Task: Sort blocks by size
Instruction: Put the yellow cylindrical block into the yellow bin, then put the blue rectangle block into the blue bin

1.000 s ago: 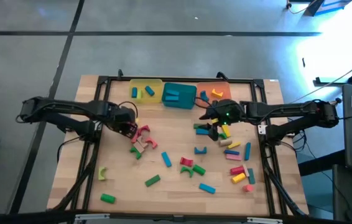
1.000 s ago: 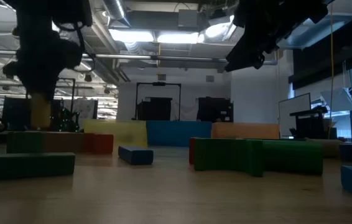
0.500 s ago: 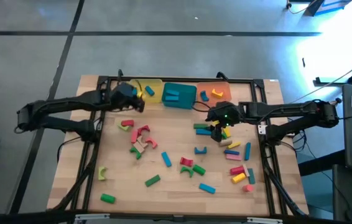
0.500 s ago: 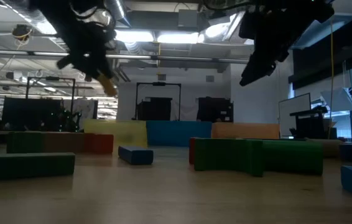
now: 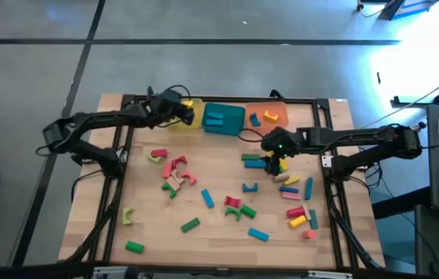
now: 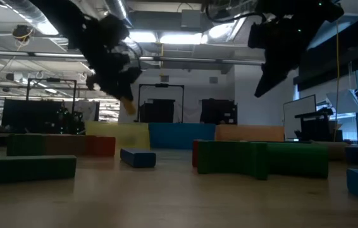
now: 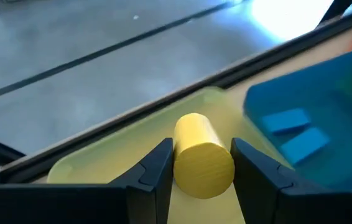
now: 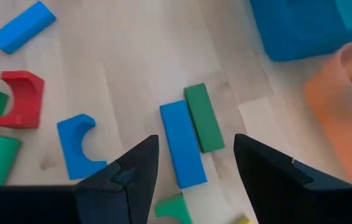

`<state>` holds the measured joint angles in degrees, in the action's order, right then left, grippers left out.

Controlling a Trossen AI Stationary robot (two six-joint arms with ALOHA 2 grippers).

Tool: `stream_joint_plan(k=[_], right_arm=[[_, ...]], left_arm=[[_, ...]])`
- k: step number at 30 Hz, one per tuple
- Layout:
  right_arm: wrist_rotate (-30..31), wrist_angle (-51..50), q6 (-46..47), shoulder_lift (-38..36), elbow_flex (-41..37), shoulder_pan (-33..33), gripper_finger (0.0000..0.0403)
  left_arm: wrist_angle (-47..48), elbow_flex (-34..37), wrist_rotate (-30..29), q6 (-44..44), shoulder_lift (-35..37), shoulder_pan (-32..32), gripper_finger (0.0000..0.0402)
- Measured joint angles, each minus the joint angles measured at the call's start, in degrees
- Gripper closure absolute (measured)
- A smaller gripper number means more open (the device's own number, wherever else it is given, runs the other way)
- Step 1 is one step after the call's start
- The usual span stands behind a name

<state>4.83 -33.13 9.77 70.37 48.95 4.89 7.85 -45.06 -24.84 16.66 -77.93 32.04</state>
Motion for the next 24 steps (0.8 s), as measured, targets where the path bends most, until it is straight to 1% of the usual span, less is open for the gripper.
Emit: stream_joint_plan(k=[4,9,12,15,19,24], right_arm=[[1.36,-0.88,0.01,0.02,0.00,0.01,0.0191],[3.27,-0.99,0.00,0.02,0.00,0.00,0.0191],[4.20,-0.99,-0.01,0.02,0.00,0.00,0.0191],[4.21,-1.10,-0.01,0.02,0.00,0.00,0.0191],[4.21,-0.71,-0.01,0.29,-0.33,0.00,0.0191],[4.20,0.43,-0.01,1.16,-3.27,-0.04,0.0191]], left_arm=[[0.27,0.00,0.04,-1.25,-3.17,0.42,0.0277],[-0.07,0.00,-0.23,-6.67,-5.31,0.44,0.0277],[0.05,0.04,-0.41,-8.38,-5.86,0.70,0.0273],[0.11,0.04,-0.44,-8.04,-6.19,1.10,0.0256],[0.11,0.04,-0.45,-5.90,-6.21,2.03,0.0221],[0.16,0.04,-0.47,-4.66,-5.97,2.66,0.0192]])
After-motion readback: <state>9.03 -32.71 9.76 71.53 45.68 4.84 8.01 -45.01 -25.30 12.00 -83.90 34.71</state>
